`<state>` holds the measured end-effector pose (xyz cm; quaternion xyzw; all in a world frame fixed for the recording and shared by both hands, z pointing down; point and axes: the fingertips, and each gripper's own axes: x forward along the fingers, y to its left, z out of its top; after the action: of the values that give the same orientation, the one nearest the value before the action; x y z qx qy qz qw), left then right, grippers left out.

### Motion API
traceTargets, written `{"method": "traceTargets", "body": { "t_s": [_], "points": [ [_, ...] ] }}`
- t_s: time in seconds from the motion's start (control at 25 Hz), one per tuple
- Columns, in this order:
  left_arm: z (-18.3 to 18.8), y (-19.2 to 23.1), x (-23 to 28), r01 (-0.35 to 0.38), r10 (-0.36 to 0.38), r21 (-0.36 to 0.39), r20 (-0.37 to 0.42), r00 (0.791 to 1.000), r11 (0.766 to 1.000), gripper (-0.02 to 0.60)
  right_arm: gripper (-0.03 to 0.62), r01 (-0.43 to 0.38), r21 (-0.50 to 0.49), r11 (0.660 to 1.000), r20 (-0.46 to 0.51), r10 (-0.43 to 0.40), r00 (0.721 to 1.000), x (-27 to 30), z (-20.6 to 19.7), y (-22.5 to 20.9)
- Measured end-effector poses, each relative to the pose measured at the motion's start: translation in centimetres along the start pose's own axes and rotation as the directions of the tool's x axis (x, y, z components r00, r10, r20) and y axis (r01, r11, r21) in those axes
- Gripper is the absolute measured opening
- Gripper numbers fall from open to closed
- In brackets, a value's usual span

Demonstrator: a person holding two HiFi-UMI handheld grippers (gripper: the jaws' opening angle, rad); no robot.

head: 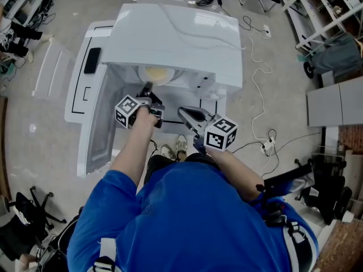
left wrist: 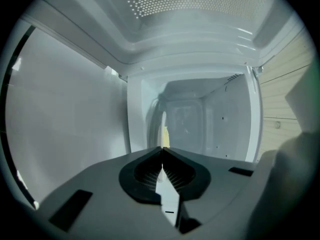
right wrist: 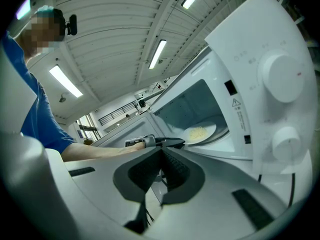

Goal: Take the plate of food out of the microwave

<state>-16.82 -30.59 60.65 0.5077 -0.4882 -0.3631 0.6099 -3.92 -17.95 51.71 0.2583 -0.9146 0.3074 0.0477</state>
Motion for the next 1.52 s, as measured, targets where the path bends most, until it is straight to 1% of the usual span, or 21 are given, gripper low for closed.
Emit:
{"method": "traceTargets", "body": {
  "t_s": [0.16,0.44,0.68,0.76,0.92,1.0,1.12,1.16,1.32,1.36,1.4,1.44,1.52],
  "points": [
    [0.4,-0.6,-0.2,0.055,-0.055,0.001,0.002,0.998,0.998,0.014,-0.003,0.001,-0.001,1.000,-0.003,-0.001,1.000,0.1,-0.1,0.1],
    [0.4,-0.5,-1.2,0.103,-0.103,-0.007,-0.002,0.995,0.995,0.014,-0.003,0.003,-0.004,1.000,0.000,-0.003,1.000,0.3,-0.3,0.4],
    [0.3,0.6,-1.5,0.071,-0.071,-0.026,0.002,0.997,0.997,0.015,-0.003,0.003,-0.003,1.000,-0.003,-0.003,1.000,0.4,-0.5,0.5],
    [0.3,0.7,-1.5,0.061,-0.061,-0.019,0.001,0.998,0.998,0.015,-0.003,0.005,-0.003,1.000,-0.002,-0.005,1.000,0.4,-0.4,0.5],
    [0.4,0.2,-1.2,0.071,-0.071,0.000,-0.008,0.997,0.997,0.018,-0.003,0.005,-0.004,1.000,0.001,-0.005,1.000,0.4,-0.3,0.6],
    [0.2,0.0,-0.9,0.066,-0.066,0.008,-0.024,0.998,0.998,0.038,-0.003,0.006,-0.005,1.000,0.000,-0.006,1.000,0.4,-0.4,0.7],
    [-0.2,-0.1,-0.3,0.050,-0.049,0.014,-0.048,0.998,0.999,0.105,-0.003,0.008,-0.005,1.000,0.001,-0.008,1.000,0.3,-0.4,0.6],
    [-0.3,0.0,-0.1,0.044,-0.043,0.015,-0.052,0.998,0.999,0.109,-0.003,0.009,-0.005,1.000,0.002,-0.009,1.000,0.3,-0.4,0.6],
    [-0.4,0.4,0.5,0.007,-0.006,0.011,-0.056,0.998,1.000,0.107,-0.003,0.015,-0.006,1.000,0.004,-0.015,1.000,0.0,-0.3,0.5],
    [-0.4,0.5,0.6,-0.003,0.004,0.008,-0.053,0.999,1.000,0.089,-0.003,0.015,-0.007,1.000,0.004,-0.015,1.000,0.0,-0.2,0.5],
    [-0.4,0.6,0.6,-0.013,0.013,0.007,-0.048,0.999,1.000,0.047,-0.003,0.016,-0.008,1.000,0.004,-0.016,1.000,-0.1,-0.2,0.5],
    [-0.3,0.7,0.5,-0.018,0.019,0.007,-0.045,0.999,1.000,0.028,-0.003,0.017,-0.009,1.000,0.005,-0.017,1.000,-0.2,-0.2,0.4],
    [-0.3,0.8,0.4,-0.014,0.014,0.001,-0.042,0.999,1.000,0.026,-0.003,0.021,-0.009,1.000,0.006,-0.021,1.000,-0.3,-0.2,0.4]
  ]
}}
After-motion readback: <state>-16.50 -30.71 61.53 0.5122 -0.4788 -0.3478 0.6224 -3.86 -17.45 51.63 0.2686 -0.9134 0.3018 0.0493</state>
